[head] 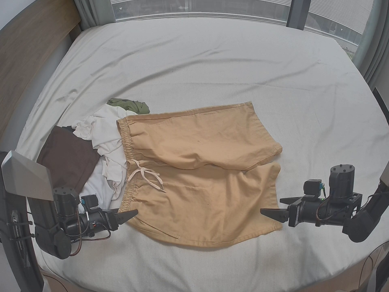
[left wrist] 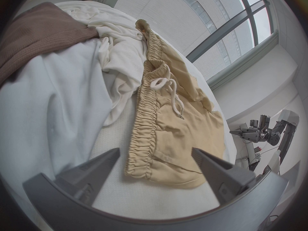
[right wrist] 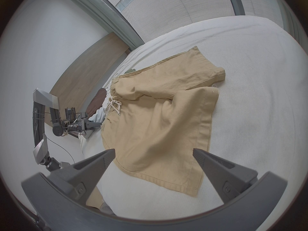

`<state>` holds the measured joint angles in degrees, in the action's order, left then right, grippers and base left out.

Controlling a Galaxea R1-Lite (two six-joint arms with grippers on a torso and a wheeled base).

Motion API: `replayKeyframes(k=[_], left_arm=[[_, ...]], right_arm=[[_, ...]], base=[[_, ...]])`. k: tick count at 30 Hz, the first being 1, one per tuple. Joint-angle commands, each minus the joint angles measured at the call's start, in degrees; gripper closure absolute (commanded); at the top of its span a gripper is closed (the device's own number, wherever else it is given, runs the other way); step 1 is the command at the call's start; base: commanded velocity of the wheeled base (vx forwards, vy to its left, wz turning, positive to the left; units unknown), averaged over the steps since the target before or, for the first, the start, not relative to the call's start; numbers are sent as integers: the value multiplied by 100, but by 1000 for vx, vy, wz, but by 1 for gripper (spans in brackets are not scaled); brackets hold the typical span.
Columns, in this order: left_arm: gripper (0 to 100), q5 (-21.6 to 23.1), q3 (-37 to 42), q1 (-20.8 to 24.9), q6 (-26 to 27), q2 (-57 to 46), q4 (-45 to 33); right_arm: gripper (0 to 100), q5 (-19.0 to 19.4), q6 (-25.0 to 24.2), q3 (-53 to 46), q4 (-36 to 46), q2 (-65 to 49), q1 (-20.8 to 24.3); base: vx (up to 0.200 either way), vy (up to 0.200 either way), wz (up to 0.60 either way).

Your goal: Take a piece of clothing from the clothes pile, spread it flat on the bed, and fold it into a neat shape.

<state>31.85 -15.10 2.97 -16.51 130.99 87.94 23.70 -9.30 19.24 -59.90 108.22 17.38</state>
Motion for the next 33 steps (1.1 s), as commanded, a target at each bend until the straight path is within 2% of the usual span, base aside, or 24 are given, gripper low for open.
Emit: replayKeyframes(k=[1, 13, 24, 33], left_arm=[[100, -4, -28, -25, 7, 41, 12], [100, 5, -19, -148, 33, 32, 48], [100, 40, -1, -183, 77, 41, 48], [100, 14, -63, -166, 51, 58, 48]], right_arm=[[0, 3, 16, -25, 5, 15, -7], [0, -6, 42, -87, 75, 94, -174], [0, -93, 227, -148, 14, 736, -578], [0, -93, 236, -131, 5, 806, -552]], base=[[0, 0, 0], [0, 0, 0], [0, 0, 0], [0, 0, 0]])
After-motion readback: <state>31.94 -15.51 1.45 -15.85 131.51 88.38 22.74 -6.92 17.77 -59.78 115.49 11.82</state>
